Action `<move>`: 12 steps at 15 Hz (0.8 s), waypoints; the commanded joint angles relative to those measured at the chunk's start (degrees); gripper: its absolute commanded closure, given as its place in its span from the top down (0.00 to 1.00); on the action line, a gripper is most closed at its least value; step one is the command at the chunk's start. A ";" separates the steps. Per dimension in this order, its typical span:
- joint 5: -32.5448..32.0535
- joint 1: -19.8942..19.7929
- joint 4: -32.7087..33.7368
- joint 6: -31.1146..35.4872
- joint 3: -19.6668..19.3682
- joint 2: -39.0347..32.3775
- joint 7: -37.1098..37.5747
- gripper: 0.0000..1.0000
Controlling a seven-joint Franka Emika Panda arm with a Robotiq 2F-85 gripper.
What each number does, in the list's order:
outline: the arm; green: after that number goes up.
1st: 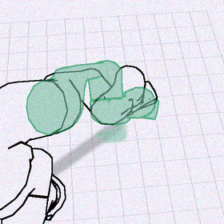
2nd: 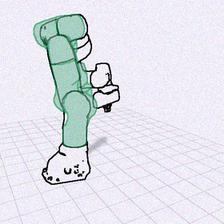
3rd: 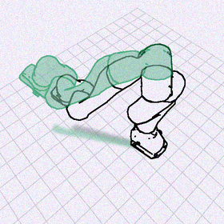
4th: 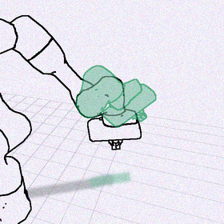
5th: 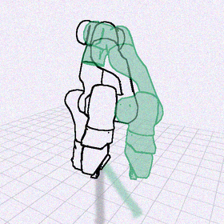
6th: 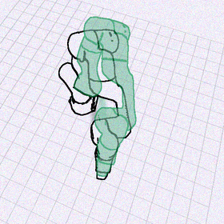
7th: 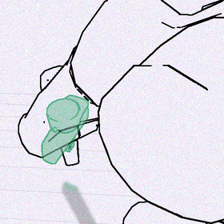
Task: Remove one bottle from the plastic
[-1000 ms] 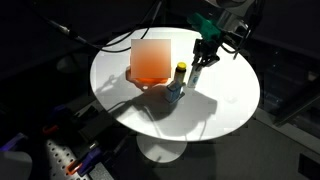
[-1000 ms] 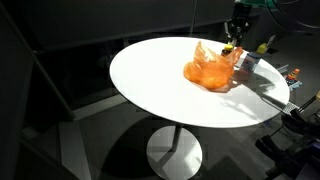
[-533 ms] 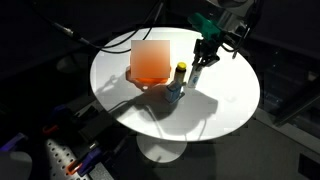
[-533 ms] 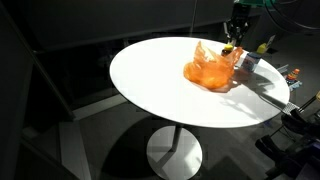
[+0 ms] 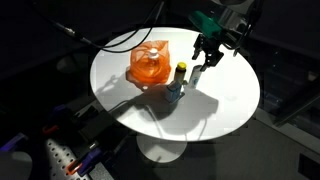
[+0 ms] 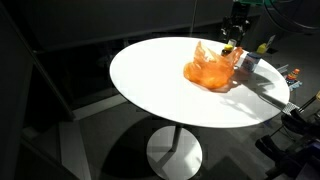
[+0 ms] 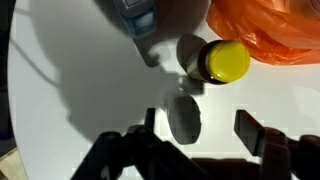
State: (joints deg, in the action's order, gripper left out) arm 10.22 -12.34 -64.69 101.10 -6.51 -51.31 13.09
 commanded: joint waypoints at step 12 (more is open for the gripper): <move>-8.65 7.03 -4.41 -12.81 -0.30 12.53 -0.93 1.00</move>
State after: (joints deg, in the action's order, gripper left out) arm 4.76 -7.53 -64.82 89.49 -6.45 -43.58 12.36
